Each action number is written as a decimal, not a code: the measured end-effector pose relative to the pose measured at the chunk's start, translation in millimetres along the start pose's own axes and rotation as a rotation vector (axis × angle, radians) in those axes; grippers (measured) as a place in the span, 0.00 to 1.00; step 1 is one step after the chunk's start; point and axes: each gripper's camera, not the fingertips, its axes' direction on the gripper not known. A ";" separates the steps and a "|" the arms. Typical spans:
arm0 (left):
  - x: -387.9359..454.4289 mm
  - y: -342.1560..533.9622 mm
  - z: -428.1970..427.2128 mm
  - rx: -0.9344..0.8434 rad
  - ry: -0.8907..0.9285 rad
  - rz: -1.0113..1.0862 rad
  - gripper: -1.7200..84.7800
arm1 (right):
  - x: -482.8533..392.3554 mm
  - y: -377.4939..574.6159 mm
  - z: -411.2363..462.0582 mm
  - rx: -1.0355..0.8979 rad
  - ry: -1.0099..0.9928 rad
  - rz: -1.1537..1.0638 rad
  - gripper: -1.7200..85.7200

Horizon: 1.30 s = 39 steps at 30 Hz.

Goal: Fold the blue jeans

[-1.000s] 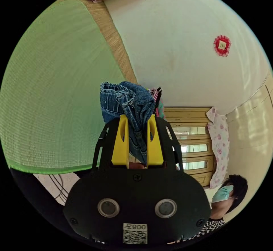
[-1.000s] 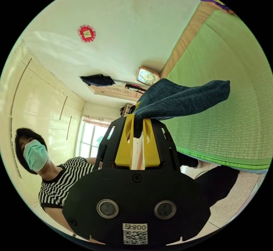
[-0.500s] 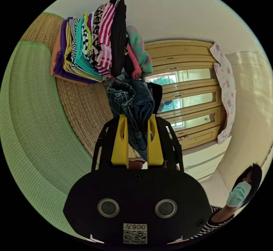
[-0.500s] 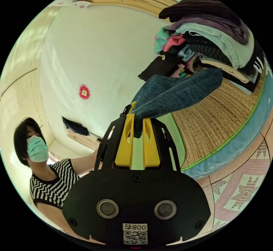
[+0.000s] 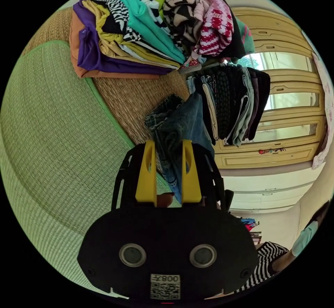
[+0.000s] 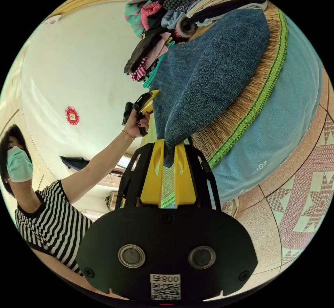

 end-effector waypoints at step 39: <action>-15.6 15.6 320.9 0.107 -0.603 0.536 0.02 | -181.7 -89.2 -33.6 0.213 0.836 -0.389 0.02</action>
